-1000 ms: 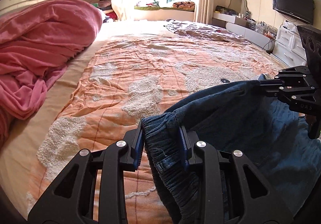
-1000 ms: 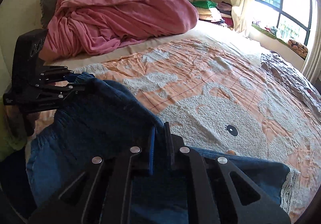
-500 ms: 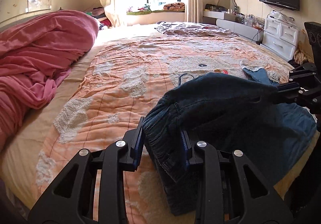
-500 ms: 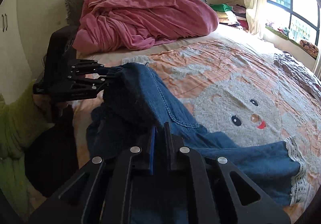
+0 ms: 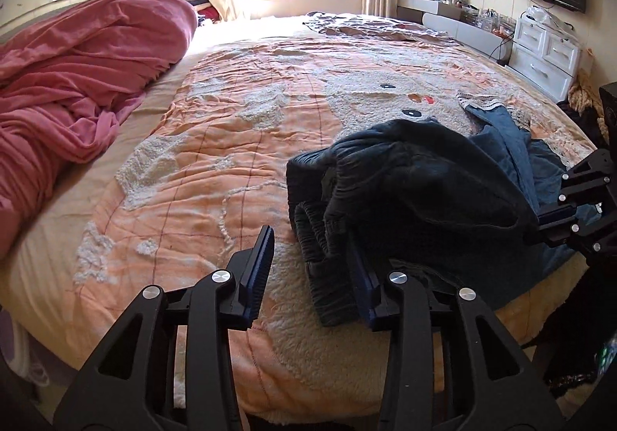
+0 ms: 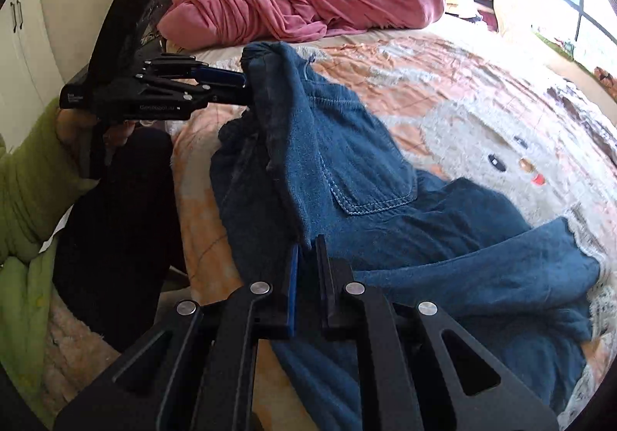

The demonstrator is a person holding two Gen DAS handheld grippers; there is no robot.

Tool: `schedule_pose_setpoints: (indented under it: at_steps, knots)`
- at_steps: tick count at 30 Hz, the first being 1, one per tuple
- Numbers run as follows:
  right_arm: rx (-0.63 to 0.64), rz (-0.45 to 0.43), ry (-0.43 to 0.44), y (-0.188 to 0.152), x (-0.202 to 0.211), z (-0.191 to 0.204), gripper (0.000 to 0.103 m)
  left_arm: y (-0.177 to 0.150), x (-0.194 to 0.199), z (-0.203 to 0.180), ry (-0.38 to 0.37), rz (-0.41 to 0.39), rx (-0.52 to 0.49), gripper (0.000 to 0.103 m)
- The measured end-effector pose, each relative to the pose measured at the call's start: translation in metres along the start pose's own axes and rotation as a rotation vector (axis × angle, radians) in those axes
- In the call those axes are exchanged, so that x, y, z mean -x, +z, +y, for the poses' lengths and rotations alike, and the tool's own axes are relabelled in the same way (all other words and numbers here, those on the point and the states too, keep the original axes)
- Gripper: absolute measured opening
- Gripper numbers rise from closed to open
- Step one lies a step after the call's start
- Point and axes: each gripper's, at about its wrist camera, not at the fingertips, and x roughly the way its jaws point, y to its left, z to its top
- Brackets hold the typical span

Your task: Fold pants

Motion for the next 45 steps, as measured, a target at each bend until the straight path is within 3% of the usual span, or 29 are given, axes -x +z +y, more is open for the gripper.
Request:
schedule_pose_setpoints:
  at_steps: [4,9,13,14,16,20,26,29,31,33,37,40,42,45]
  knots:
    - [0.021,0.028,-0.003,-0.009,-0.007,0.009,0.008,-0.004,0.008,0.003,-0.079,0.010,0.051,0.048]
    - [-0.008,0.028,0.002,-0.015,-0.008,0.008,0.008,-0.001,0.013,0.000,-0.204,0.008,0.101,0.055]
    - [-0.022,0.007,0.010,-0.014,-0.002,0.006,0.008,0.013,0.000,-0.010,-0.121,0.008,0.026,0.055]
    - [-0.026,0.005,0.013,-0.014,-0.001,0.005,0.008,0.017,-0.007,-0.010,-0.124,0.008,0.023,0.052]
    - [-0.032,-0.002,0.012,-0.013,0.000,0.004,0.008,0.024,-0.017,-0.010,-0.152,-0.001,0.007,0.017]
    - [-0.045,-0.016,0.016,-0.010,0.002,0.001,0.008,0.040,-0.026,-0.013,-0.131,-0.008,-0.040,0.014]
    - [-0.056,-0.072,0.027,0.008,0.005,-0.004,0.007,0.066,0.008,-0.020,-0.157,-0.206,-0.254,0.011]
    - [-0.010,-0.030,0.014,0.007,-0.004,0.003,0.008,0.053,-0.003,-0.011,-0.137,-0.130,-0.274,0.011]
    - [0.000,0.008,0.025,0.005,-0.013,0.006,0.008,0.032,-0.019,-0.003,-0.117,-0.033,-0.249,0.011]
    - [0.013,0.040,0.028,0.001,-0.020,0.010,0.008,0.015,-0.022,0.002,-0.125,0.014,-0.208,0.011]
    - [0.020,0.061,0.026,-0.005,-0.025,0.013,0.008,0.005,-0.001,0.016,-0.120,0.017,-0.091,0.018]
    - [0.021,0.060,0.025,-0.005,-0.024,0.015,0.008,0.003,0.011,0.021,-0.052,0.035,-0.049,0.019]
    - [0.029,0.057,0.018,-0.008,-0.023,0.019,0.008,0.008,0.025,0.022,-0.046,0.009,-0.006,0.022]
    - [0.039,0.055,0.008,-0.009,-0.023,0.023,0.008,0.029,0.046,0.015,-0.059,-0.066,0.039,0.033]
